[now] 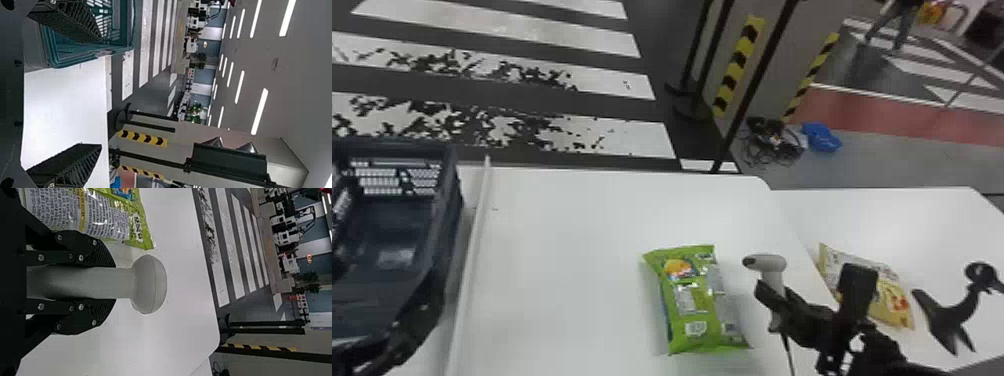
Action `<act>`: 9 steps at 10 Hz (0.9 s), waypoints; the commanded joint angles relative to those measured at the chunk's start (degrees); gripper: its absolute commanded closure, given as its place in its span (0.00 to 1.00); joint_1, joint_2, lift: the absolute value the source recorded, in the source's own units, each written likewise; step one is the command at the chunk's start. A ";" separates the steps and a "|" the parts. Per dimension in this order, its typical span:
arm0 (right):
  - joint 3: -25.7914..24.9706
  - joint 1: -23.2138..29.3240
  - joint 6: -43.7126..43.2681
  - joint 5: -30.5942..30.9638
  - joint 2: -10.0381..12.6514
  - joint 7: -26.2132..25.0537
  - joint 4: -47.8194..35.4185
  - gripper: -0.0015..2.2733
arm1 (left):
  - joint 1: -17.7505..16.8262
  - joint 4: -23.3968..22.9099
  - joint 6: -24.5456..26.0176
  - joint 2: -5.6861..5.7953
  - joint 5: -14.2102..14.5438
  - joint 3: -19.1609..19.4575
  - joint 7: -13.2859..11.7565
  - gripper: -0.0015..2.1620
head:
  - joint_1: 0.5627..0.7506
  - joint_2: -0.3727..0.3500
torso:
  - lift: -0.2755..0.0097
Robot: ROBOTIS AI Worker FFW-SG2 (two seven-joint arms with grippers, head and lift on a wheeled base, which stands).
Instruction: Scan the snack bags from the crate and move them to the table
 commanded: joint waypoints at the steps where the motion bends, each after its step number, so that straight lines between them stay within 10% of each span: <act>1: 0.59 -2.27 -0.69 0.77 -0.94 0.44 3.94 0.99 | 0.80 -0.46 -0.04 0.00 -0.21 -0.02 0.00 0.02 | 0.70 0.03 | 0.63; 9: 2.08 -7.89 -4.20 3.85 -2.61 1.76 15.19 0.91 | 1.94 -1.16 -0.04 -0.26 -1.26 -0.64 0.00 0.02 | 0.70 0.03 | 0.63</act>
